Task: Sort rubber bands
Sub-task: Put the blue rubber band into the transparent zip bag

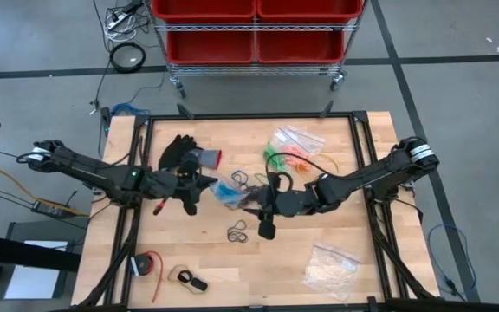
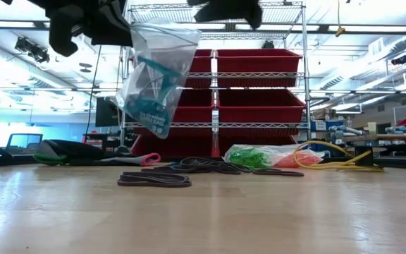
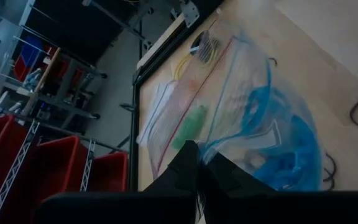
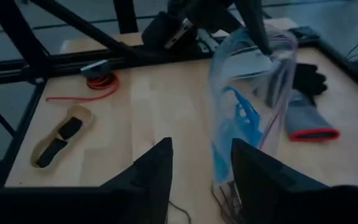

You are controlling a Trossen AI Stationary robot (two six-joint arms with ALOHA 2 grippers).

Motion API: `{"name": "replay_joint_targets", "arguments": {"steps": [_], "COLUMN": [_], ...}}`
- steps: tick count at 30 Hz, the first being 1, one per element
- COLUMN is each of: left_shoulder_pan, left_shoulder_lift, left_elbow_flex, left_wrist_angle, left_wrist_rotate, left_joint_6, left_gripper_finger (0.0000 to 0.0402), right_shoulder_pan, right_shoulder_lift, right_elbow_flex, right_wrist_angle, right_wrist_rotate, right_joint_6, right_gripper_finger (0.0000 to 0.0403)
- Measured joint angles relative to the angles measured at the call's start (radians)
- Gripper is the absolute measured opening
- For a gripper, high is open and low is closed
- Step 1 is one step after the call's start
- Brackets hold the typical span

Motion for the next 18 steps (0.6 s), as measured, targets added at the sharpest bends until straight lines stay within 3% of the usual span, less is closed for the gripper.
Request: {"name": "replay_joint_targets", "arguments": {"steps": [6,11,15,18], "left_shoulder_pan": [0.002,0.016,0.023,0.023], "left_shoulder_lift": [-0.042,-0.066,-0.068,-0.067], "left_elbow_flex": [-0.001,-0.001,0.0,0.0], "left_wrist_angle": [-0.059,-0.066,-0.063,-0.061], "left_wrist_rotate": [0.0,0.0,0.0,0.0], "left_joint_6": [0.0,0.0,0.0,0.0], "left_gripper_finger": [0.0012,0.0012,0.0012,0.0012], "right_shoulder_pan": [0.003,-0.047,-0.12,-0.188], "right_shoulder_lift": [-0.016,-0.014,-0.014,-0.014], "right_elbow_flex": [-0.002,-0.074,-0.154,-0.244], "right_wrist_angle": [-0.163,-0.185,-0.109,0.049], "right_wrist_rotate": [0.046,0.046,-0.002,-0.09], "right_joint_6": [0.052,0.102,0.11,0.11], "right_gripper_finger": [0.015,0.015,0.015,0.015]}}
